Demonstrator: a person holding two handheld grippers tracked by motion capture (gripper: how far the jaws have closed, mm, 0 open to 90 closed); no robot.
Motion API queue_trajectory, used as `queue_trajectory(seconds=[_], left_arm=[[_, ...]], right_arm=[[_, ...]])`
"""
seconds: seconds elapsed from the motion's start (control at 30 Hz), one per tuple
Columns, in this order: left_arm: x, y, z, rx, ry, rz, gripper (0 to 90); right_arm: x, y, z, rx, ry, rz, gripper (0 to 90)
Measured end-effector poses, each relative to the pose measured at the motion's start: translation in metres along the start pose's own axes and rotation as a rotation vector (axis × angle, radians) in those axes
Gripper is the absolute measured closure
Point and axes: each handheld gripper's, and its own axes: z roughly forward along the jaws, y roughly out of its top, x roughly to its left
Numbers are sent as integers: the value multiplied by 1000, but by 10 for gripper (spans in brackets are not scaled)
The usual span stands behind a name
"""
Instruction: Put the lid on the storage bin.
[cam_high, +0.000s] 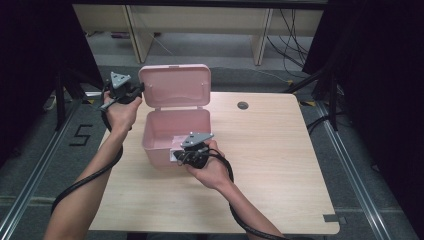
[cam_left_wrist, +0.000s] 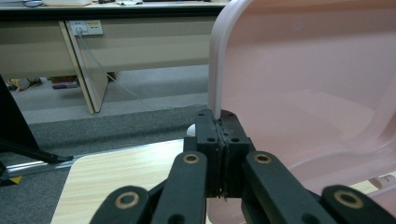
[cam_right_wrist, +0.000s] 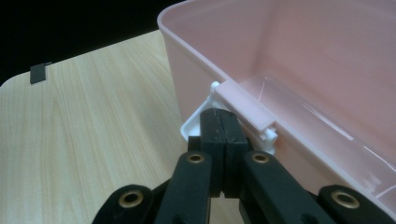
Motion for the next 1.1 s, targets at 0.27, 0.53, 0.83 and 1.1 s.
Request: queue_trajectory(seconds=[0.27, 0.53, 0.83, 1.1], left_arm=[[-2, -2, -3, -5, 5, 14, 887], [-3, -4, -7, -13, 8, 18, 887], [-2, -5, -9, -18, 14, 22, 886], [-3, -7, -11, -24, 14, 27, 886]], right_arm=[[-1, 0, 0, 1, 1, -9, 900], [-1, 0, 0, -2, -3, -11, 900], [0, 0, 0, 2, -9, -3, 900], [0, 0, 0, 2, -10, -4, 900]])
